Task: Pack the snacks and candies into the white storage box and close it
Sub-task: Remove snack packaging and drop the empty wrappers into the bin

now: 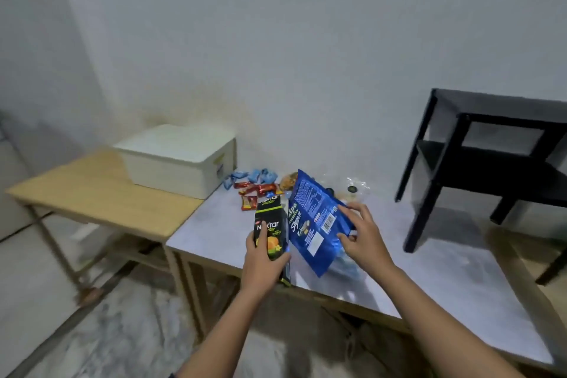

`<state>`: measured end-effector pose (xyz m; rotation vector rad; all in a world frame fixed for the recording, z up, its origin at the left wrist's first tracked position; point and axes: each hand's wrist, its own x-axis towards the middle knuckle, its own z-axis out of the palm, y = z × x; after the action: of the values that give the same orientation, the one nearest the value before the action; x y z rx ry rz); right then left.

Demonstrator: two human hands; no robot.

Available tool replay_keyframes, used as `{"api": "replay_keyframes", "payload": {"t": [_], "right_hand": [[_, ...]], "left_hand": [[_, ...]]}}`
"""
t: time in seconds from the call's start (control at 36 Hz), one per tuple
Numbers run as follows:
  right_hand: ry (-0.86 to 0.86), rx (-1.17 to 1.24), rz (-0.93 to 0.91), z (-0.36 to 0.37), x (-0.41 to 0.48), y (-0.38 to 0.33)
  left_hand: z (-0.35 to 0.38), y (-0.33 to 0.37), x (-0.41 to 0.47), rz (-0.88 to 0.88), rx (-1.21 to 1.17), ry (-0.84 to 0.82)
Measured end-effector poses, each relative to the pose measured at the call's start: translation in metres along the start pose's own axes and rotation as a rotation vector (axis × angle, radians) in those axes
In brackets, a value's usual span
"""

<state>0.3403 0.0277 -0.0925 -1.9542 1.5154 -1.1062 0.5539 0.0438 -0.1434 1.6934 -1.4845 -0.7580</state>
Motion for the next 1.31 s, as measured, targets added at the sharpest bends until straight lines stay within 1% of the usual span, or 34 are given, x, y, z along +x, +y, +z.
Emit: {"api": "replay_keyframes", "payload": {"t": [0.06,0.11,0.17,0.31,0.42,0.56,0.61,0.64,0.78,0.89,1.0,1.19,1.31], "right_hand": [[0.017,-0.042,0.011,0.000,-0.004,-0.001],[0.010,-0.069,0.008,0.006,-0.001,0.005],[-0.004,-0.086,-0.001,0.017,0.007,0.000],[-0.288,0.006,-0.245,0.157,0.095,-0.066],[-0.453,0.116,-0.393,0.249,0.143,-0.110],[-0.674,0.214,-0.536,0.339,0.168,-0.167],[-0.794,0.211,-0.610,0.373,0.171,-0.186],[-0.827,0.200,-0.635,0.385,0.171,-0.193],[-1.002,0.230,-0.727,0.447,0.153,-0.226],[-1.153,0.239,-0.777,0.489,0.109,-0.246],[-1.276,0.248,-0.838,0.524,0.069,-0.262],[-1.435,0.234,-0.931,0.572,-0.001,-0.286],[-1.500,0.214,-0.913,0.594,-0.033,-0.292]], "left_hand": [[0.006,-0.009,0.004,-0.007,-0.018,-0.002],[0.000,-0.009,0.001,0.009,-0.022,0.012],[-0.011,-0.019,0.005,-0.021,-0.014,0.026],[-0.130,-0.098,0.031,-0.255,-0.007,0.353],[-0.198,-0.142,0.038,-0.381,-0.033,0.575],[-0.252,-0.186,0.019,-0.556,-0.043,0.805],[-0.263,-0.201,0.006,-0.629,-0.048,0.915],[-0.265,-0.206,-0.001,-0.653,-0.054,0.945],[-0.264,-0.224,-0.048,-0.850,-0.057,1.079],[-0.258,-0.240,-0.099,-1.006,-0.060,1.179],[-0.256,-0.250,-0.136,-1.115,-0.078,1.281],[-0.249,-0.277,-0.189,-1.241,-0.178,1.418],[-0.241,-0.301,-0.212,-1.292,-0.308,1.493]]}}
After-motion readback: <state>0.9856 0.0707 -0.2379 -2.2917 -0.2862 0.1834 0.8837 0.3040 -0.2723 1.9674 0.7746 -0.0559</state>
